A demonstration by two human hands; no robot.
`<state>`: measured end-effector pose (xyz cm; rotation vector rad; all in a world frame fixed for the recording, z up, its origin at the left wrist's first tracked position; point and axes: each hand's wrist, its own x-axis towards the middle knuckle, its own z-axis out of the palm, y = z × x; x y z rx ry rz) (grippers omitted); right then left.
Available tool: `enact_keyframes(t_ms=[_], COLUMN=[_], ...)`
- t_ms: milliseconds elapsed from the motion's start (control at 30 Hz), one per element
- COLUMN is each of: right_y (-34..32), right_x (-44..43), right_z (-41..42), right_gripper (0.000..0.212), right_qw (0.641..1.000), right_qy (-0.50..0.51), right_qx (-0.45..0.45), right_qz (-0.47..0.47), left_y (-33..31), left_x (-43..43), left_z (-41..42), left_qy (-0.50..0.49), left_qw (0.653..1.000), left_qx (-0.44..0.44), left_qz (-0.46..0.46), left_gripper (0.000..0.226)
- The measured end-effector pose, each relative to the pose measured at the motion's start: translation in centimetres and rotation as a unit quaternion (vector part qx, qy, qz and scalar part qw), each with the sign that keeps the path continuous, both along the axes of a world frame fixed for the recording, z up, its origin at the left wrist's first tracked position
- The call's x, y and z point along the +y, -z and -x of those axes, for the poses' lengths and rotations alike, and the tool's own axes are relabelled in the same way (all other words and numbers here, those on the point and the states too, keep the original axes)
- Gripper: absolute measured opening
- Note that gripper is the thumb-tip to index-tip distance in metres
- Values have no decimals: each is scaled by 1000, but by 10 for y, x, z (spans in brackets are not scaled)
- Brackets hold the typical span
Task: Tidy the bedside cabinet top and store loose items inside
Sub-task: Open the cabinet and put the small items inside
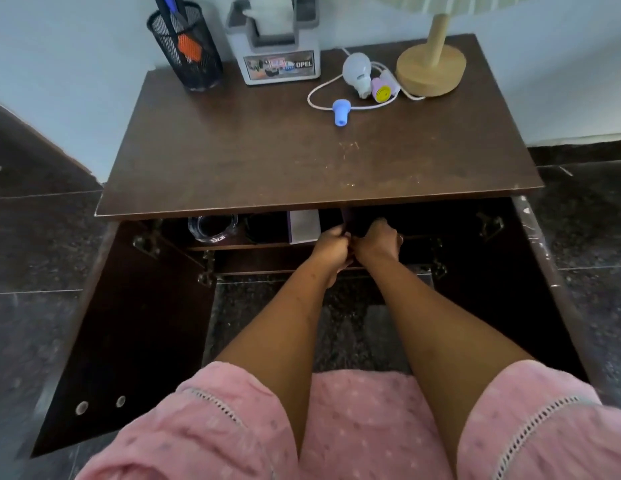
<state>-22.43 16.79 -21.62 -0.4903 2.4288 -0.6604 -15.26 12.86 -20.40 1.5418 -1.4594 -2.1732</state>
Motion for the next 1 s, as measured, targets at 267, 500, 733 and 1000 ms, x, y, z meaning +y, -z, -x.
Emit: enact_keyframes(t_ms=[267,500,733,1000], right_y=[16,20,16,6], right_x=[-7,-8,-7,8], right_z=[1,3,2,-2], right_gripper=[65,64,56,74], right_qw=[1000,997,991,974], right_qy=[-24,-75,-132,-213], right_qx=[9,1,33,75], right_qz=[-5,21,-16,-19], left_y=[16,19,9,-3], left_x=[-10,-16,-12,-19], left_z=[0,-3,-5,-35], left_qy=[-3,8,30,228], left_qw=[1000,999,996,798], left_qx=[-3,-15,-32,-292], left_qz=[20,48,83,475], left_gripper=[41,42,44,48])
